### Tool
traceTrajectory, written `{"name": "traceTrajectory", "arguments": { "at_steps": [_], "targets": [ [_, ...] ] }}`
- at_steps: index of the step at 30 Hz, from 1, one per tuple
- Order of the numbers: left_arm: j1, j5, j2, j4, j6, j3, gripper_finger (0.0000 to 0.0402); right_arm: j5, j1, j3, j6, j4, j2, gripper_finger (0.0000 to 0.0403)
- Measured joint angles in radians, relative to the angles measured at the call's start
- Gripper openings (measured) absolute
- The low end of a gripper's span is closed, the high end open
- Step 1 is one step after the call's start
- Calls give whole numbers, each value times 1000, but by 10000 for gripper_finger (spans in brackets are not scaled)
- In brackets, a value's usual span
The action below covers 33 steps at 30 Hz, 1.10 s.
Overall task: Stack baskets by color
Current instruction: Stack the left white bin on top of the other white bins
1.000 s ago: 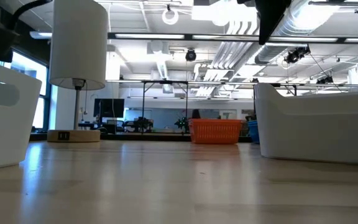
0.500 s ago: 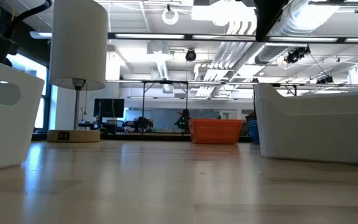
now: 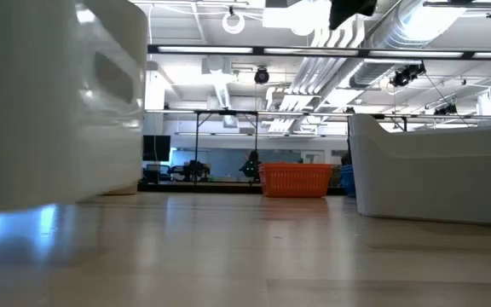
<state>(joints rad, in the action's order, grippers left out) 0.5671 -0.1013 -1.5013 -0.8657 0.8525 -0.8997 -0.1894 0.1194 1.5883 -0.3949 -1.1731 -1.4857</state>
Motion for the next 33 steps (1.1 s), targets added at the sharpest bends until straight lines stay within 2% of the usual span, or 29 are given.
{"name": "traceTrajectory", "arguments": {
  "at_steps": [6,12,20,26,33],
  "targets": [
    [-39,-41,0,34,-32,0,0,14,26,0,52,77,0,59],
    [-85,-49,0,103,-124,0,0,-52,57,0,146,136,0,69],
    [-158,-68,0,121,-231,-49,0,-119,73,0,194,218,0,134],
    [-219,-84,2,59,-316,-135,0,-85,71,0,285,357,0,165],
    [-286,-118,2,-85,-360,-202,0,14,61,0,374,501,0,163]
  ]
}}
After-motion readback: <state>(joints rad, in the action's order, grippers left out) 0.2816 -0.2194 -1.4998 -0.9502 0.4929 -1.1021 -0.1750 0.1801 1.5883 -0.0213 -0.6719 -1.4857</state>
